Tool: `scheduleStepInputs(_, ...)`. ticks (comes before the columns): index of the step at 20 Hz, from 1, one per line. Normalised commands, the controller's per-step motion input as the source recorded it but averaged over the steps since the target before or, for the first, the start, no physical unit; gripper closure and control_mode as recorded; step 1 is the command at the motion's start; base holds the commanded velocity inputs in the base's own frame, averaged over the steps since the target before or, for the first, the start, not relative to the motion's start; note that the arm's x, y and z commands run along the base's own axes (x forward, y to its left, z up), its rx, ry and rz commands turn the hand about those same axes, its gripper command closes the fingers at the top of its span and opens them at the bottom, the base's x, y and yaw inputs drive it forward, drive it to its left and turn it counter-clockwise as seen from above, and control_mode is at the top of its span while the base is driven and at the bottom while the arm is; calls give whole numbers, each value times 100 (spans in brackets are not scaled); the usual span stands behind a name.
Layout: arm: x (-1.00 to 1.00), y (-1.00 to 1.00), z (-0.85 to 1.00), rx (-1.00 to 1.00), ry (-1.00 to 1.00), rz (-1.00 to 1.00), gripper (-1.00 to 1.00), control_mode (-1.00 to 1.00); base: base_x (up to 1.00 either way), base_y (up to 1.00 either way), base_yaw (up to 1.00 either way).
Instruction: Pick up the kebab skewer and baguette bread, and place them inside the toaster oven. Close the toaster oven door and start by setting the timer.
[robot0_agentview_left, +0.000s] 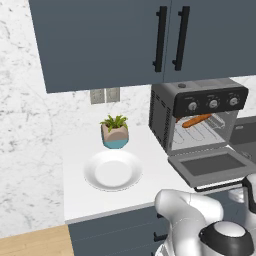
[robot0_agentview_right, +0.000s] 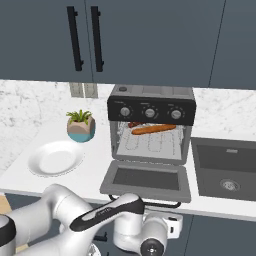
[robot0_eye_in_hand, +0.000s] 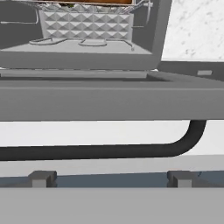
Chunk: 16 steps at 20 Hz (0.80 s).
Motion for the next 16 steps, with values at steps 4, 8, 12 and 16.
scheduleStepInputs(4,13,20,-22,0,0,0,-100,-100,0,0,0)
scheduleStepInputs(8,9,5,-20,0,0,0,-100,-100,0,0,0)
scheduleStepInputs(12,7,3,-3,0,0,0,-100,-100,0,0,0)
scheduleStepInputs(16,8,5,0,0,0,0,-100,-100,0,0,0)
